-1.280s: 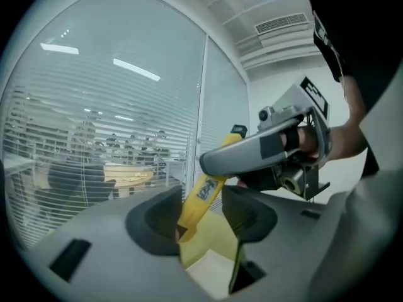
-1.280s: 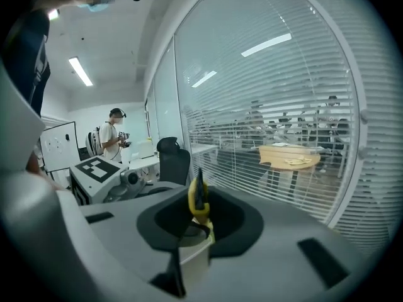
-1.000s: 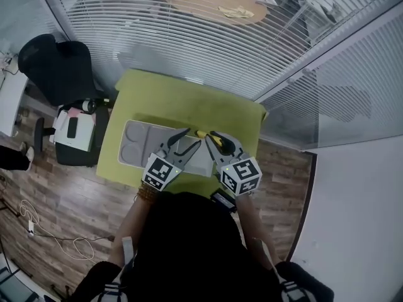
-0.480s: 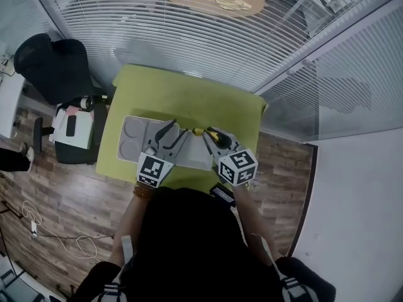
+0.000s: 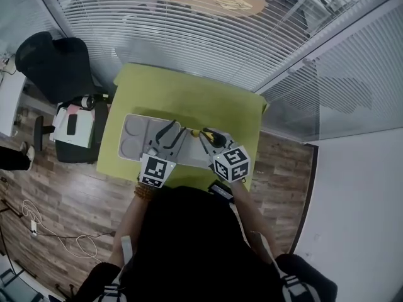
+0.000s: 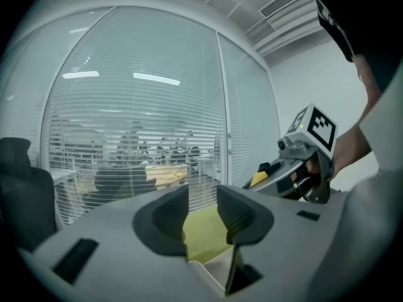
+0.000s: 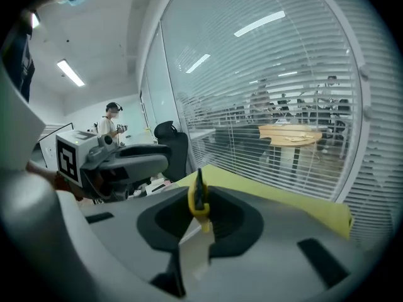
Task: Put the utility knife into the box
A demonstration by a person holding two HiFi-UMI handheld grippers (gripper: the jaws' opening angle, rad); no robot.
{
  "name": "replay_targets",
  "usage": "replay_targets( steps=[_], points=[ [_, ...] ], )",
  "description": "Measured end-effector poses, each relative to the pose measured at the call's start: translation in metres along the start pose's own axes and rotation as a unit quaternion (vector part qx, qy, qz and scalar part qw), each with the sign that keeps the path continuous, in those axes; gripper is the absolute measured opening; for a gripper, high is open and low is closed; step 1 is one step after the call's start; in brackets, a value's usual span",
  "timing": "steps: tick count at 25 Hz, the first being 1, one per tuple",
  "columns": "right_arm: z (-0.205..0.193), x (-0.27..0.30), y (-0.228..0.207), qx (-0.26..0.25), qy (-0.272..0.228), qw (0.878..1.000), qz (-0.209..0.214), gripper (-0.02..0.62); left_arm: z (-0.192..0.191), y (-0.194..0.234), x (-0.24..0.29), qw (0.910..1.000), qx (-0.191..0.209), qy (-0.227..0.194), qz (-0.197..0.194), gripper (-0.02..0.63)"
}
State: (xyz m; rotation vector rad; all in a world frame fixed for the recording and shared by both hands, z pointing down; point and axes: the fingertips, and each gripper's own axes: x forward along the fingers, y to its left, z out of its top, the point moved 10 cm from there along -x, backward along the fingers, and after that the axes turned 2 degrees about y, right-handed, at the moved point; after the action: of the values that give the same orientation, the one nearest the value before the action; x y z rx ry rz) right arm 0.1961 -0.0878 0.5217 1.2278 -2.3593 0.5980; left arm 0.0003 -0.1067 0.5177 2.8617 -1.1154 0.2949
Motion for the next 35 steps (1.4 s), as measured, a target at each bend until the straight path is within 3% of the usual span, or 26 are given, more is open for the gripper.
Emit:
replay_targets(
  steps=[7,19,35],
  points=[
    [-0.012,0.012,-0.001,-0.011,0.023,1.000,0.010,0.053,-0.005,0.002,-0.006,0.9996,0.000,0.011,0.027,0.143],
    [-0.033,0.042,-0.001,-0.046,0.120,0.990,0.054,0.054,-0.007,0.001,-0.010,0.9990,-0.010,0.014,0.041,0.141],
    [-0.092,0.072,-0.012,-0.076,0.181,0.980,0.036,0.054,-0.007,0.002,-0.012,0.9990,-0.008,0.013,0.042,0.140]
  ],
)
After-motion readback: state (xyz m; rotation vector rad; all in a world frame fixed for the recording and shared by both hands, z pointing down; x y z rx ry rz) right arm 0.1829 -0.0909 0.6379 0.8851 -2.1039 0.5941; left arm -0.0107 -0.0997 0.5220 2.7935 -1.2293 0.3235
